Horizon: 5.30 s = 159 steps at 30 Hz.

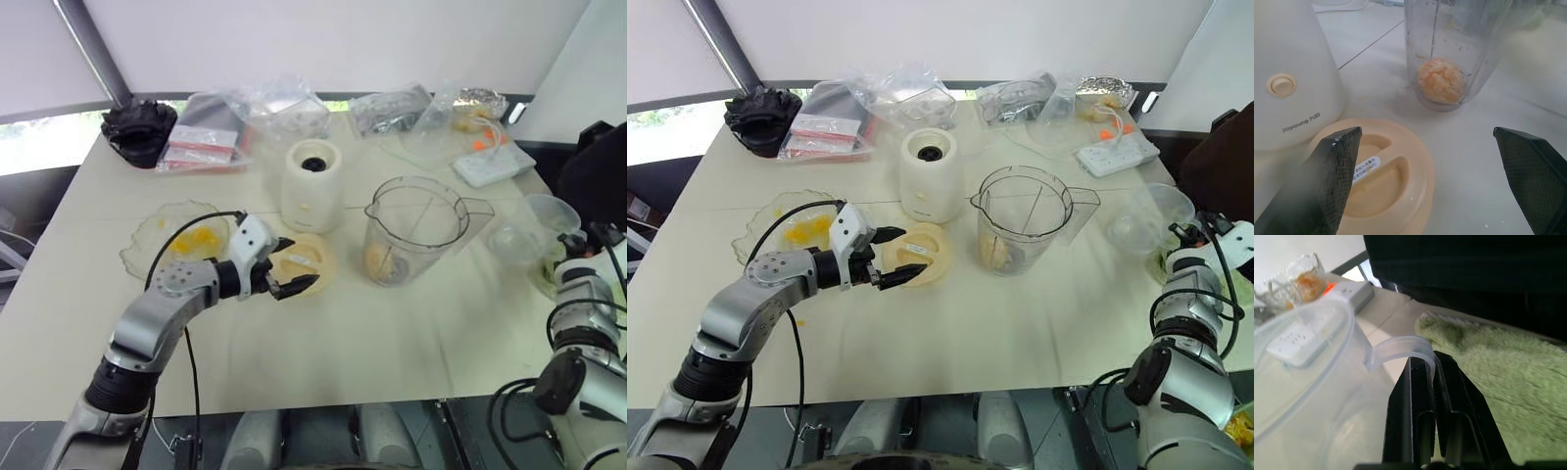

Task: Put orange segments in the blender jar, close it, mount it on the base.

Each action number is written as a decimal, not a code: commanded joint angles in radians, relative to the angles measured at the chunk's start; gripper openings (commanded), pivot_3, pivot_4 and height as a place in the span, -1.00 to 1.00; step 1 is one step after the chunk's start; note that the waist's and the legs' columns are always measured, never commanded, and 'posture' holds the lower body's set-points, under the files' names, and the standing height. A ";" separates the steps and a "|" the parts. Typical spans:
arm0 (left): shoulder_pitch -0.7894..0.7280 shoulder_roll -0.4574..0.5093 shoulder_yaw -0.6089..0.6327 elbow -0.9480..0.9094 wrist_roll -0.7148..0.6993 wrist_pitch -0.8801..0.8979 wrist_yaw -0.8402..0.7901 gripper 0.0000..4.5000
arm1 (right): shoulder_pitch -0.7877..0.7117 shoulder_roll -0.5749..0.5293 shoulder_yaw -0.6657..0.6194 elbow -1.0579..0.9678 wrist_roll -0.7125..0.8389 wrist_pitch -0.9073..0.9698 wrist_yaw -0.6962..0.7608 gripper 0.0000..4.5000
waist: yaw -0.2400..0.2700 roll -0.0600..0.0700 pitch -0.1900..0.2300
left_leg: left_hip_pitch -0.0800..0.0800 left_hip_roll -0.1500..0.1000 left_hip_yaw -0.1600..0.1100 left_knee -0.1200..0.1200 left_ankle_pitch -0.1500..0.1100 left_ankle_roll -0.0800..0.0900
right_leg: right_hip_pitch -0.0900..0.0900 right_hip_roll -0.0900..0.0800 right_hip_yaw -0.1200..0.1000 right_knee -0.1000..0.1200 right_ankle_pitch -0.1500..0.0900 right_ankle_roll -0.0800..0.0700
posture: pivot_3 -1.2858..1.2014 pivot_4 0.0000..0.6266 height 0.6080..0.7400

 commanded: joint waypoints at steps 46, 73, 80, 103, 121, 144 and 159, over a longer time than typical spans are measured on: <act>-0.451 0.121 -0.177 0.801 0.281 -0.586 -0.645 0.19 | 1.118 -0.251 -0.178 -1.694 0.329 0.850 0.595 0.55 | 0.011 -0.005 0.002 | -0.002 0.001 -0.004 0.001 0.000 0.000 | -0.002 -0.001 -0.001 -0.001 -0.003 0.000 | 0.03 -0.52 1.00; -0.840 -0.229 -0.235 1.633 0.657 -1.044 -0.467 0.19 | 1.414 -0.078 -0.446 -2.122 0.729 0.847 0.279 0.55 | 0.057 -0.013 0.003 | -0.019 0.001 -0.005 0.013 -0.001 0.001 | -0.013 -0.001 -0.003 0.003 0.002 0.005 | 0.03 -0.52 1.00; -0.858 -0.308 -0.267 1.673 0.750 -1.002 -0.397 0.19 | 1.454 -0.091 -0.444 -2.121 0.729 0.796 0.228 0.55 | 0.058 -0.013 0.003 | -0.019 0.000 -0.005 0.013 -0.001 0.002 | -0.012 -0.002 -0.003 0.002 0.002 0.005 | 0.03 -0.52 1.00; -0.842 -0.232 -0.057 1.552 0.583 -0.901 -0.579 -0.89 | 1.123 -0.022 -0.011 -1.917 0.344 0.686 0.024 0.55 | 0.055 -0.015 0.002 | -0.018 0.001 -0.004 0.015 -0.001 0.002 | -0.011 0.000 -0.005 0.004 0.003 0.004 | 0.03 -0.52 1.00; -0.453 -0.057 0.037 0.542 0.314 -0.319 -0.514 -0.89 | 0.710 0.050 0.304 -1.469 0.001 0.499 0.103 0.55 | 0.025 -0.010 0.001 | -0.015 0.001 -0.005 0.016 -0.001 0.002 | -0.012 0.000 -0.004 0.009 0.003 0.002 | 0.03 -0.52 1.00; -0.428 0.075 0.055 0.333 0.192 -0.172 -0.409 -0.89 | 0.384 0.142 0.413 -1.063 -0.146 0.306 0.157 -0.61 | 0.007 -0.009 0.001 | -0.015 0.000 -0.005 0.016 -0.001 0.001 | -0.013 0.000 -0.003 0.015 0.004 0.003 | 0.03 -0.52 1.00; -0.810 0.082 0.096 0.561 0.071 -0.154 -0.503 -0.89 | 0.375 0.304 0.618 -1.362 -0.141 0.438 0.138 -0.60 | 0.000 -0.009 0.001 | -0.016 -0.002 -0.004 0.016 0.000 0.000 | -0.018 0.002 -0.003 0.020 0.003 0.003 | 0.03 -0.52 1.00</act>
